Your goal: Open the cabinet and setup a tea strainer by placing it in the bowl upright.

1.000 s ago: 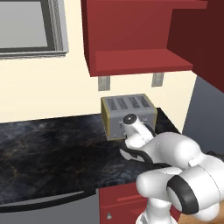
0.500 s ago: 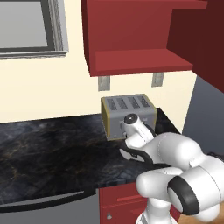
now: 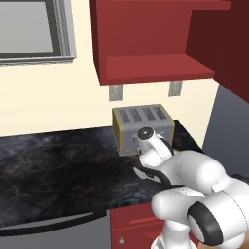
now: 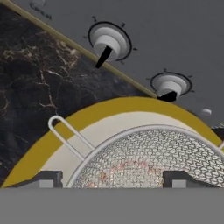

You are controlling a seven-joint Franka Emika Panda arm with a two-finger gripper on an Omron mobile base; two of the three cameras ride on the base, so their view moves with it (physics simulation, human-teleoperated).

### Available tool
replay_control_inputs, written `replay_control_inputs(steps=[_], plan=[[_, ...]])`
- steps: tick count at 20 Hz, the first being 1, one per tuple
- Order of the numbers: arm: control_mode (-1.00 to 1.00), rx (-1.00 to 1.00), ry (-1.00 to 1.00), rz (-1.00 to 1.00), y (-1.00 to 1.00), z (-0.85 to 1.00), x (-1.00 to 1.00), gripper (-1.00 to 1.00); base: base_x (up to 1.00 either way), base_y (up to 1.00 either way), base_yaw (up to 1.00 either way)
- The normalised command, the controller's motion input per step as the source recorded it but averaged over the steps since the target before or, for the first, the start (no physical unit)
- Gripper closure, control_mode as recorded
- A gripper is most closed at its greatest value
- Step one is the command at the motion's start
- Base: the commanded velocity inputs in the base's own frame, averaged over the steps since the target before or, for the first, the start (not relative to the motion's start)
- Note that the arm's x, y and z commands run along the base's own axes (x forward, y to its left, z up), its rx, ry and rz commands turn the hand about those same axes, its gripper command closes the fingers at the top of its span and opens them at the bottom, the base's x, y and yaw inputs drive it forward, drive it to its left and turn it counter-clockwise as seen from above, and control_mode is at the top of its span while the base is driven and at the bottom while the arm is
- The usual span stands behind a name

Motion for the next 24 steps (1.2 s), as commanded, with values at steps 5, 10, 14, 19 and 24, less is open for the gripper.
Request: replay_control_inputs(steps=[5, 10, 14, 19, 24], plan=[[-1.0, 0.01, -0.05, 0.0, 0.0, 0.0, -0.05, -1.0, 0.0, 0.0, 0.0], [-1.0, 0.14, 0.0, 0.0, -0.06, 0.15, -0.04, -1.0, 0.0, 0.0, 0.0], [-1.0, 0.21, 0.0, 0.0, -0.2, 0.38, -0.2, -1.0, 0.0, 0.0, 0.0], [-1.0, 0.14, -0.02, 0.0, -0.06, 0.37, -0.4, -1.0, 0.0, 0.0, 0.0], [-1.0, 0.09, -0.01, -0.01, 0.0, 0.39, -0.44, -1.0, 0.0, 0.0, 0.0]])
